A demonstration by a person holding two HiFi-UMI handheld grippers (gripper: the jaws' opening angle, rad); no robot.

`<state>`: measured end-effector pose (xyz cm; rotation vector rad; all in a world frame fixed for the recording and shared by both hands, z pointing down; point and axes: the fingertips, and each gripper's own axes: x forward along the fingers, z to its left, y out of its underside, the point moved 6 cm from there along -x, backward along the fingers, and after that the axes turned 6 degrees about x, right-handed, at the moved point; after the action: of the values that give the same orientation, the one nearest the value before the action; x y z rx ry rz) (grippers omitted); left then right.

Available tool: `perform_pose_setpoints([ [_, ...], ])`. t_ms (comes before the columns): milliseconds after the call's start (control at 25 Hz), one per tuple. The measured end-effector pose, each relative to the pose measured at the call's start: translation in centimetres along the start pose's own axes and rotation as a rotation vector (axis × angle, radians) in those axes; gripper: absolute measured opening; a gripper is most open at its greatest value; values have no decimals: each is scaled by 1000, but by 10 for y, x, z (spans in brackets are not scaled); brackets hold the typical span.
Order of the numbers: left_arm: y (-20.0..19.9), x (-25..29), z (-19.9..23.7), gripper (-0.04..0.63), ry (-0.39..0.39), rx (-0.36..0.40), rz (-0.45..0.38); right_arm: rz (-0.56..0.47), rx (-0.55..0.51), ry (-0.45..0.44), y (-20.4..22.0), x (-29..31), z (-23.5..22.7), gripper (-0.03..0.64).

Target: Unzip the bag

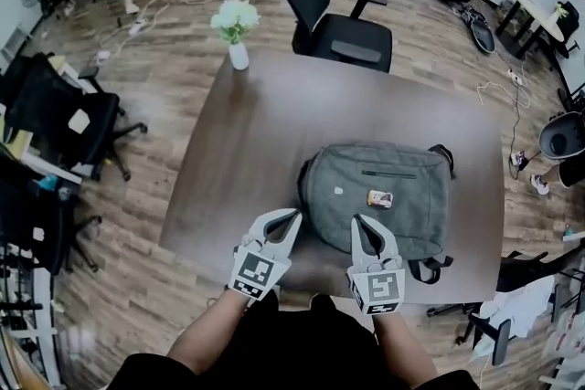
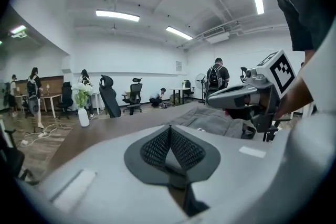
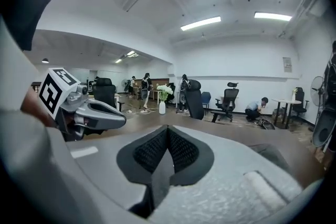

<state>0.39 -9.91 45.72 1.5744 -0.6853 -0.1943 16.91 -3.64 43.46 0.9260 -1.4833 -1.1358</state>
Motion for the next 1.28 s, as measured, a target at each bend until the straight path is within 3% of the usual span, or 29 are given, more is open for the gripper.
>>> perform_pose_setpoints([
  [160,-12,-3,6,17,-19,20,-34,-43,-20,-3,-16,0,3,3],
  [440,-18,-1,14,17,-19,-23,-59,-68,-72,-4,-33,-1,5,3],
  [960,-4,-5,9,17,-30,-38,-16,-113,69,27,-23,-5,-6,2],
  [1280,-2,-6,4,17,-30,-56,-17,-124,22,65,-23,-7,-9,2],
])
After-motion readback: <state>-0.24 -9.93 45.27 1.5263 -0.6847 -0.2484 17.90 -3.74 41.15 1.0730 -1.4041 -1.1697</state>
